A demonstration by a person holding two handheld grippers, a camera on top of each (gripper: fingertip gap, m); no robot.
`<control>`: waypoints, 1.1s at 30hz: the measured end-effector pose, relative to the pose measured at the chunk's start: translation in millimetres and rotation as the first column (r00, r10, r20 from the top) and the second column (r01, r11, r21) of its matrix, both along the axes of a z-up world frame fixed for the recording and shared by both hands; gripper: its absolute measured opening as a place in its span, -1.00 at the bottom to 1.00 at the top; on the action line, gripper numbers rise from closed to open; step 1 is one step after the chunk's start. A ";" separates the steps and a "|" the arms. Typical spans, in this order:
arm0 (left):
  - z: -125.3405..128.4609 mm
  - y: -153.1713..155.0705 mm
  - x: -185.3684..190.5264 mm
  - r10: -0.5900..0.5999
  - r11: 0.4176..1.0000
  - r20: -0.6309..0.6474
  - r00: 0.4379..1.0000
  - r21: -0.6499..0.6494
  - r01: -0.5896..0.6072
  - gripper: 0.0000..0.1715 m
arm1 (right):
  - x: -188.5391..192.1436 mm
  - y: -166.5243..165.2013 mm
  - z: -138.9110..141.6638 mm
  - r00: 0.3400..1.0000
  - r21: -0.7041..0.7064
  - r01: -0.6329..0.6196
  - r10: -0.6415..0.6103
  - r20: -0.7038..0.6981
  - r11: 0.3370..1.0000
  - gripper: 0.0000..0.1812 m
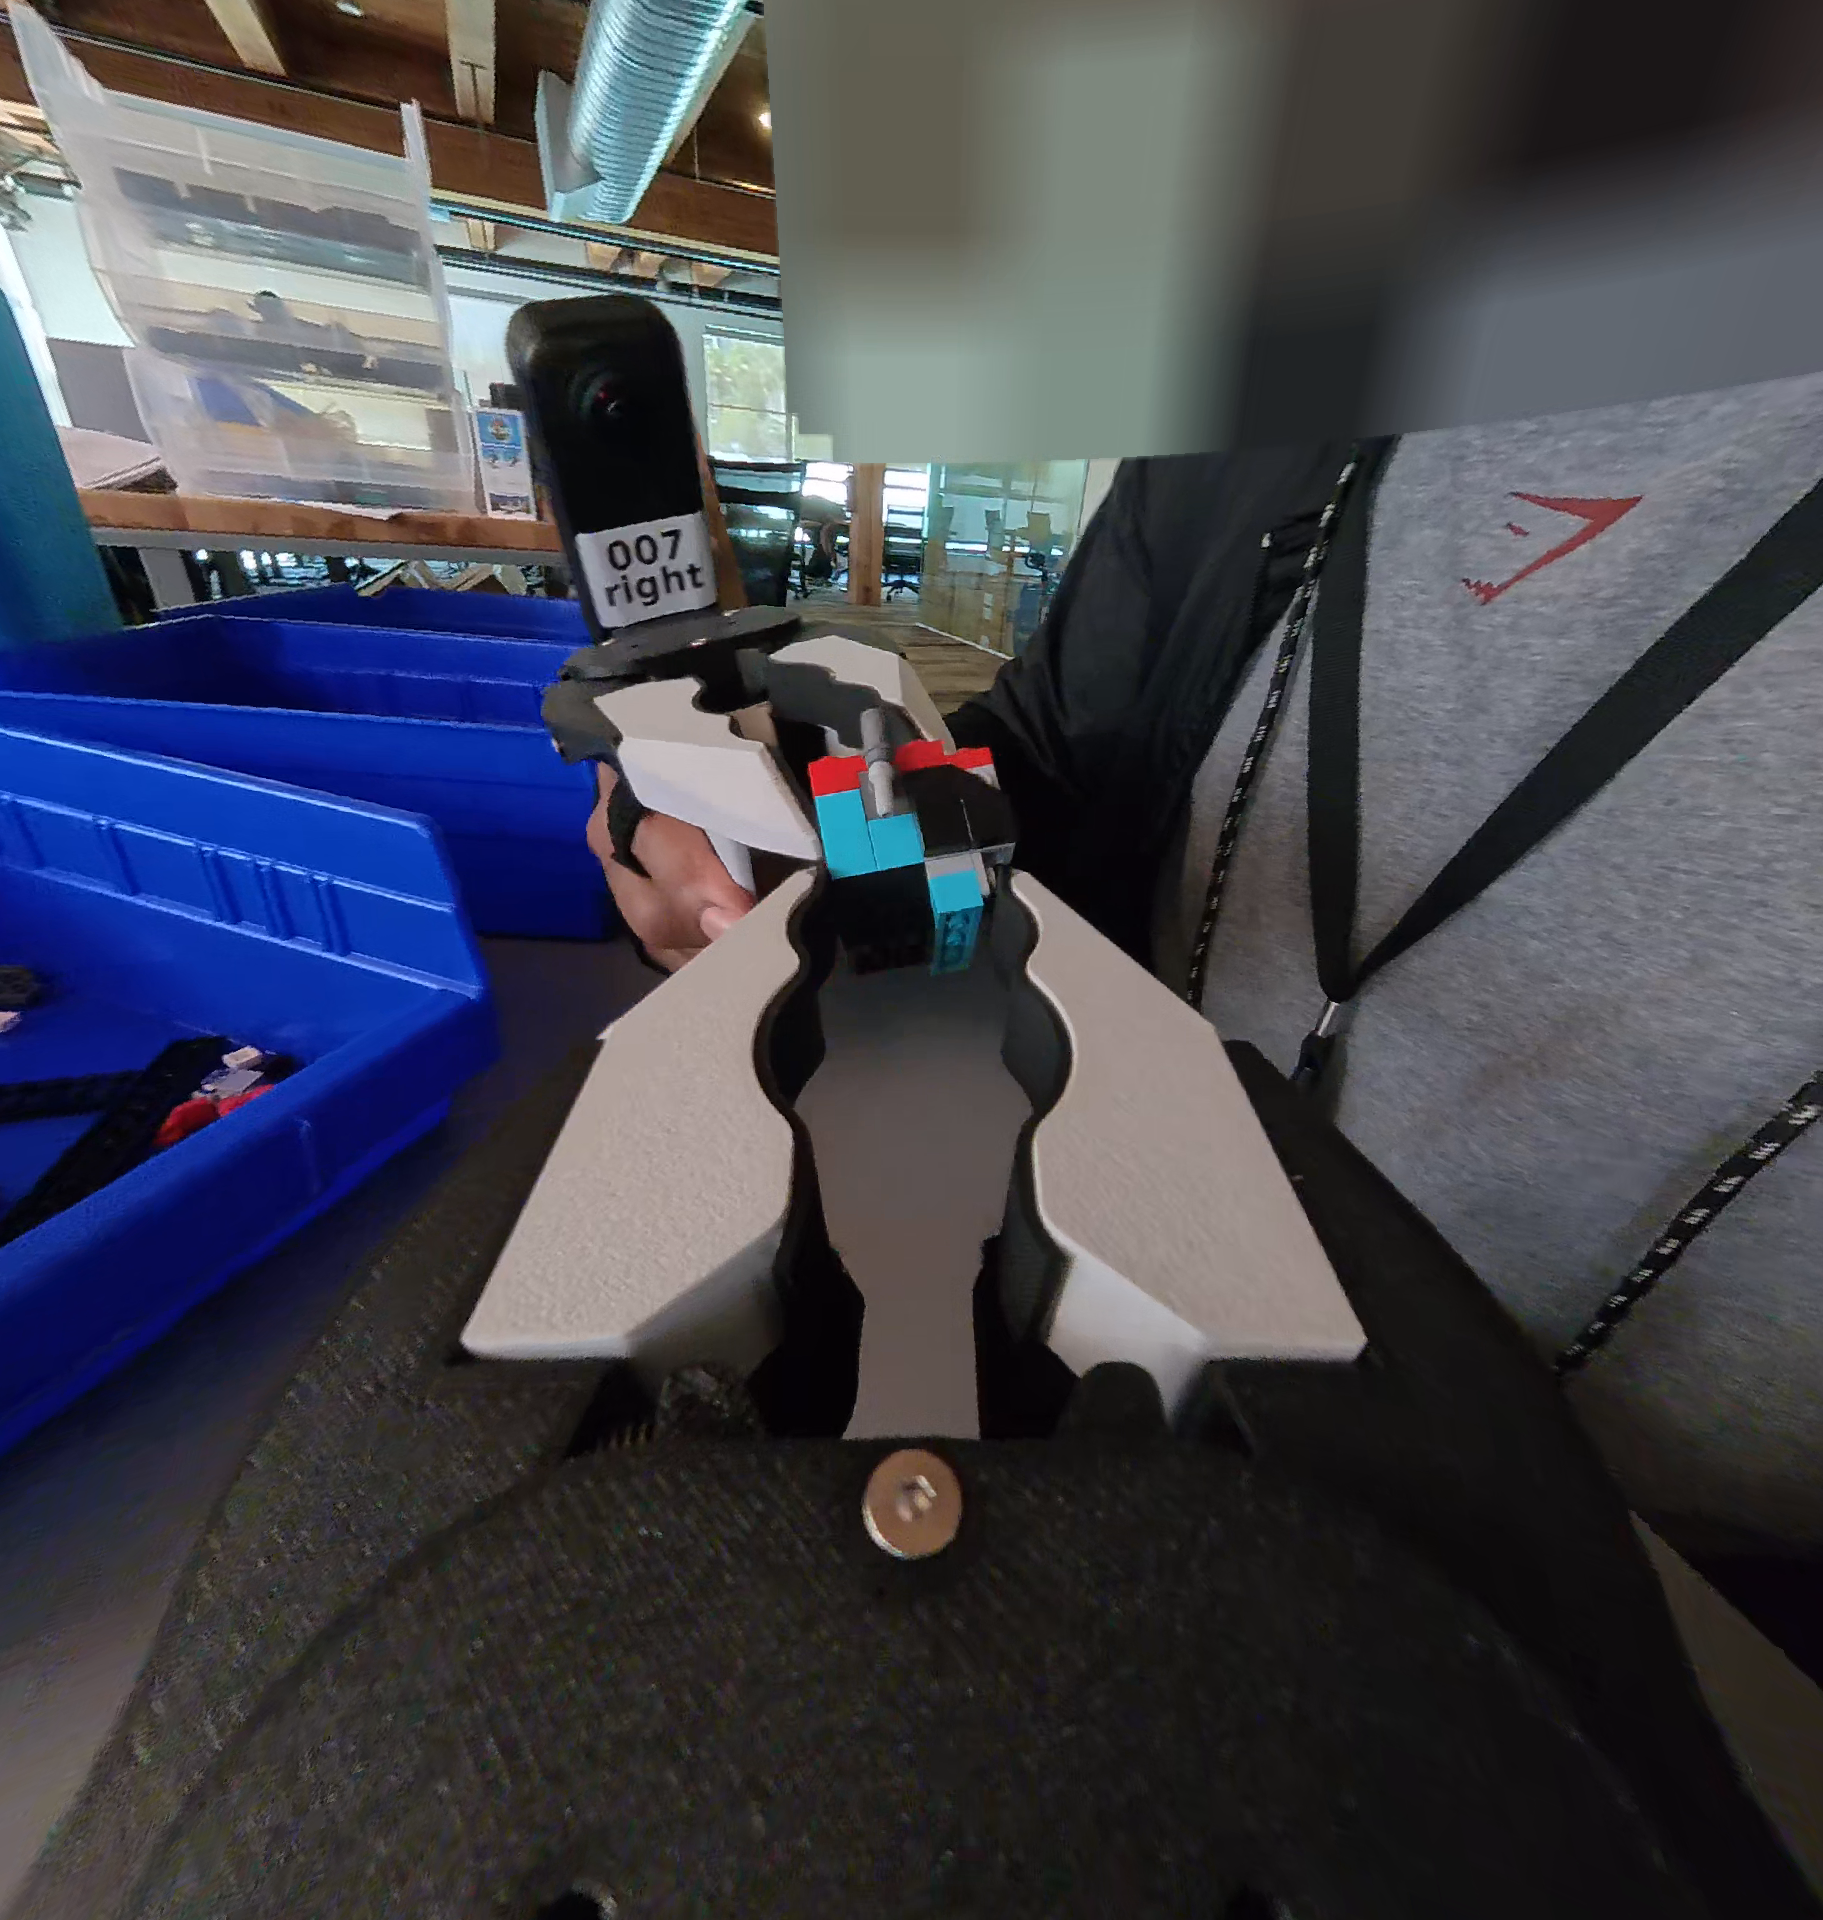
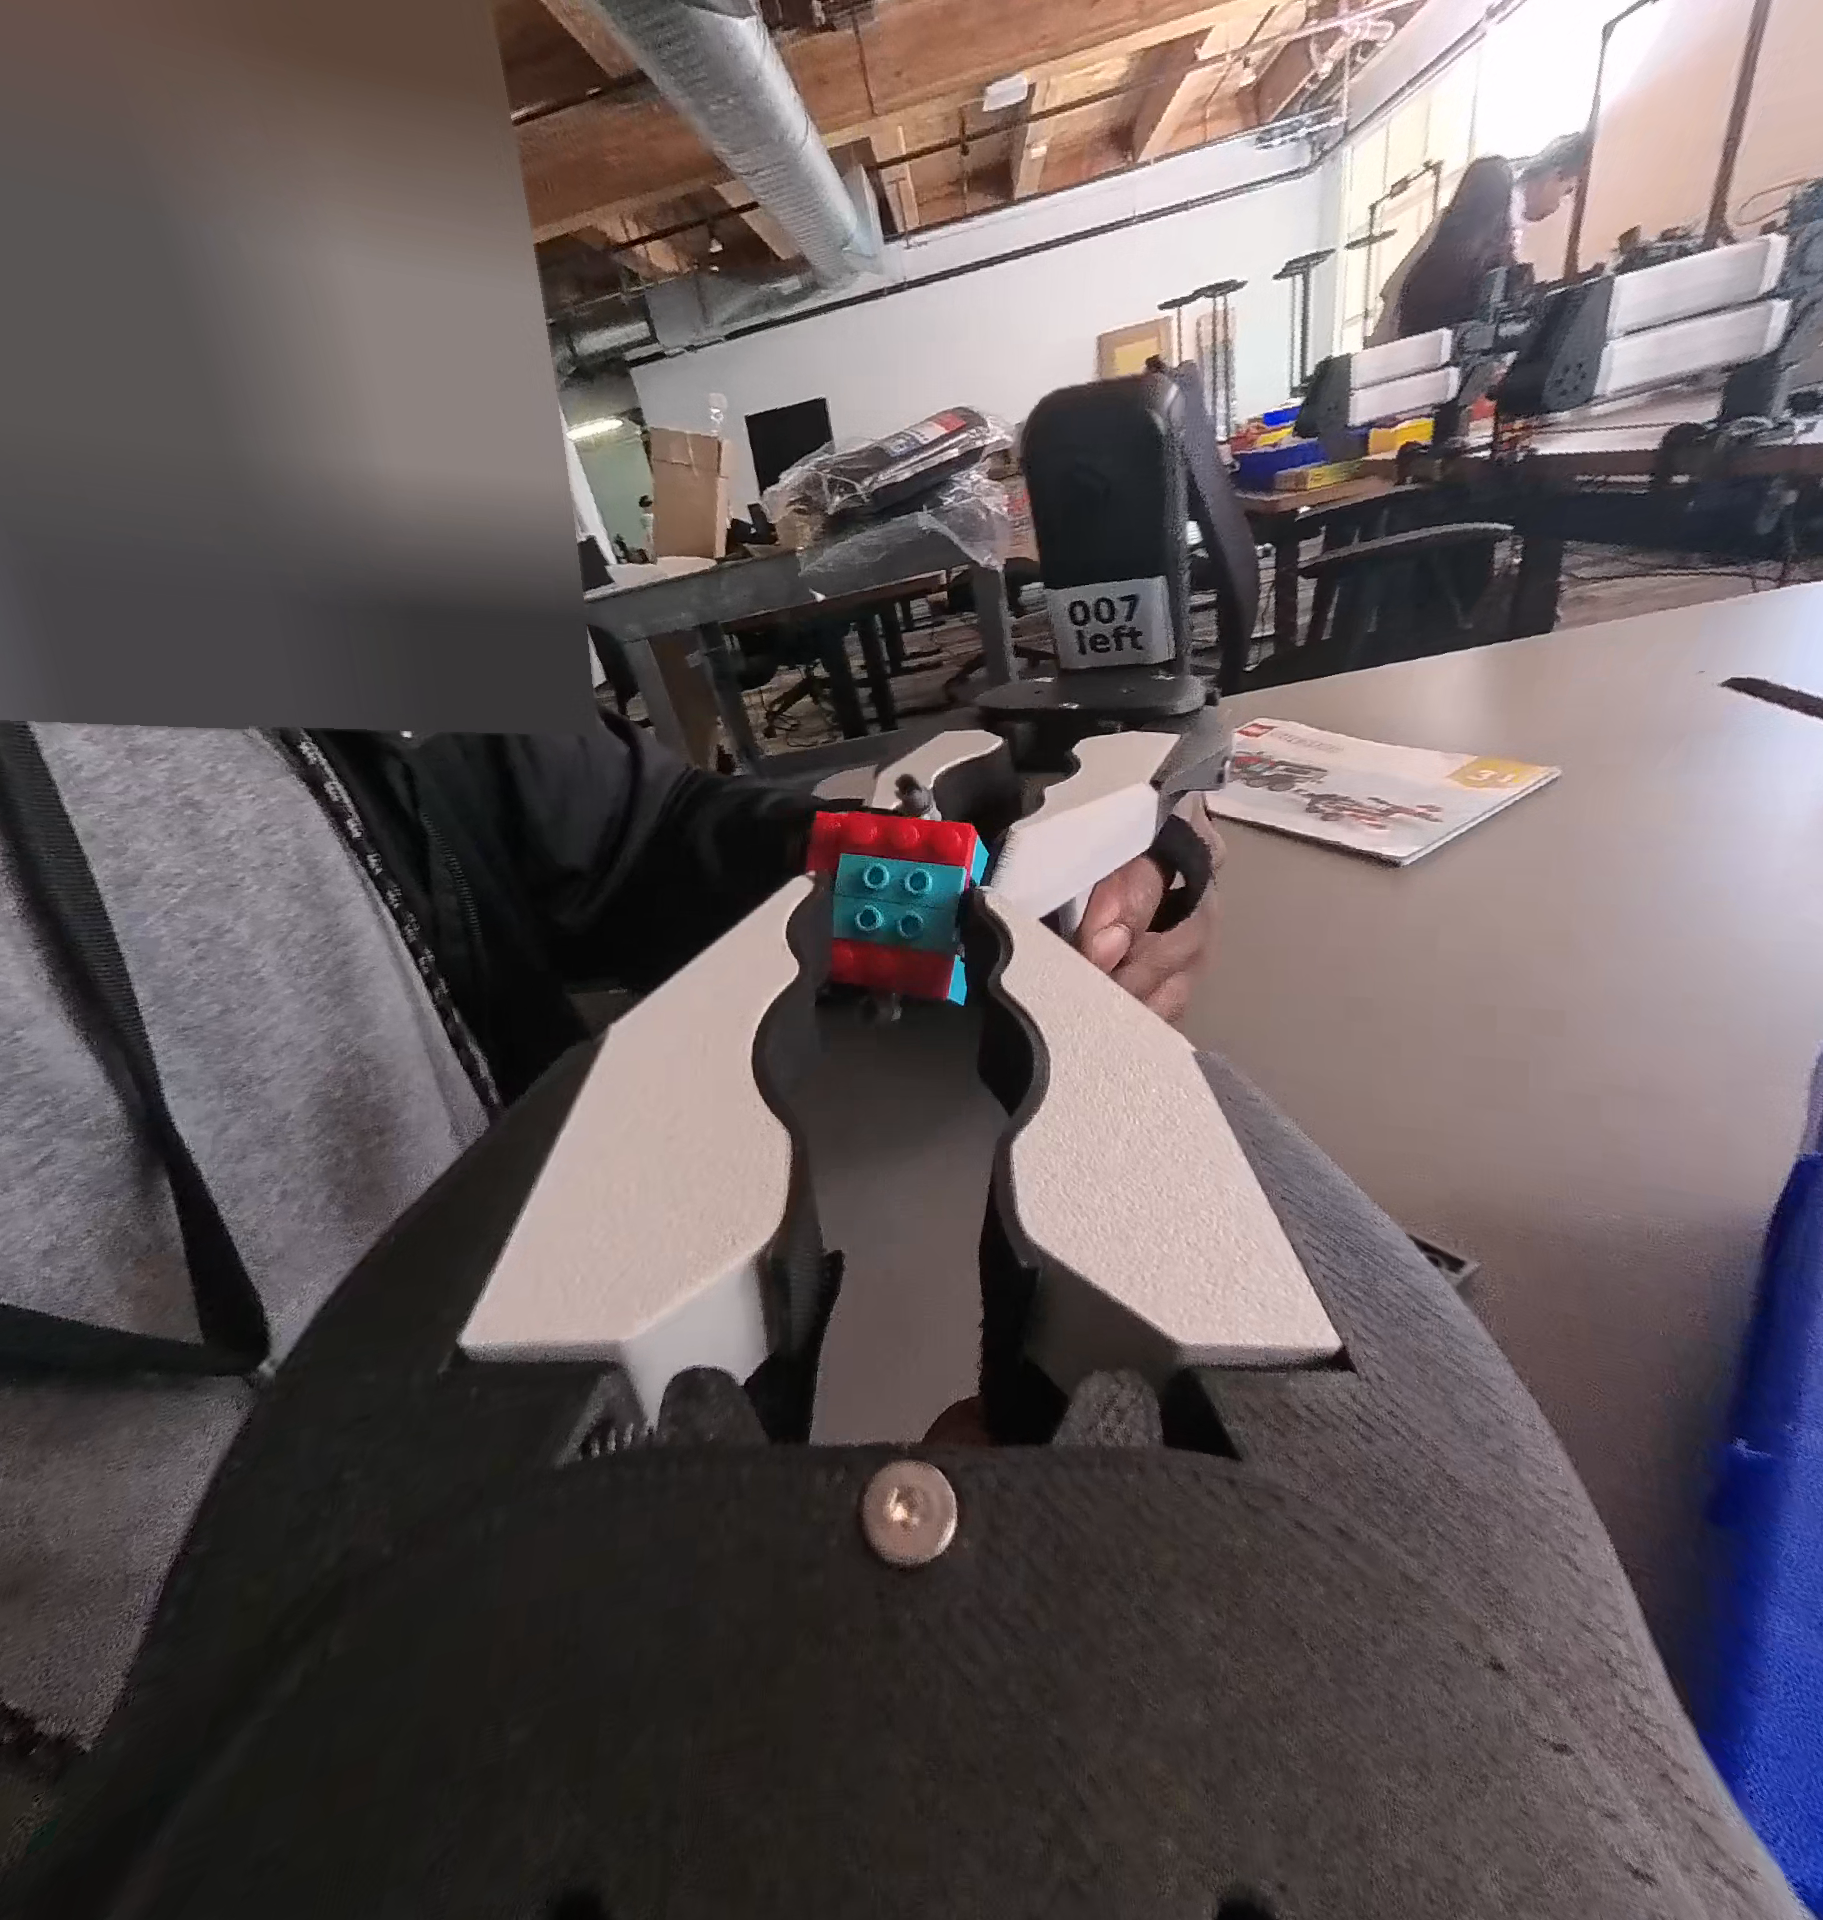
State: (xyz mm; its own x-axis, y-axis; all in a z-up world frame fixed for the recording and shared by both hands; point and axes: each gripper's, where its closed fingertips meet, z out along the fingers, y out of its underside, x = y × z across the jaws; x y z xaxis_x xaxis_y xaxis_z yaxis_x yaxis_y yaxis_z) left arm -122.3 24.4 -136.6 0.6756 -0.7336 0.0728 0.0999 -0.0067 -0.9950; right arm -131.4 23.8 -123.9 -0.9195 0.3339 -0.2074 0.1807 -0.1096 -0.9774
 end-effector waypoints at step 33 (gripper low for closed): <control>-4.1 20.4 -34.3 0.170 0.982 0.108 0.980 -0.099 -0.159 -0.67 | -33.6 26.5 1.7 0.903 0.125 0.384 -0.345 -0.255 0.915 -0.74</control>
State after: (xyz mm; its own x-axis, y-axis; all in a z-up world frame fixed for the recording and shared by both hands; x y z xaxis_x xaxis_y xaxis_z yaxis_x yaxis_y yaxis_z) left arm -156.7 44.8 -140.7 0.7698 -0.6001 0.2176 0.2212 -0.0690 -0.9728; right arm -165.0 50.3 -122.2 -0.7418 0.6662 0.0775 -0.0650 0.0435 -0.9969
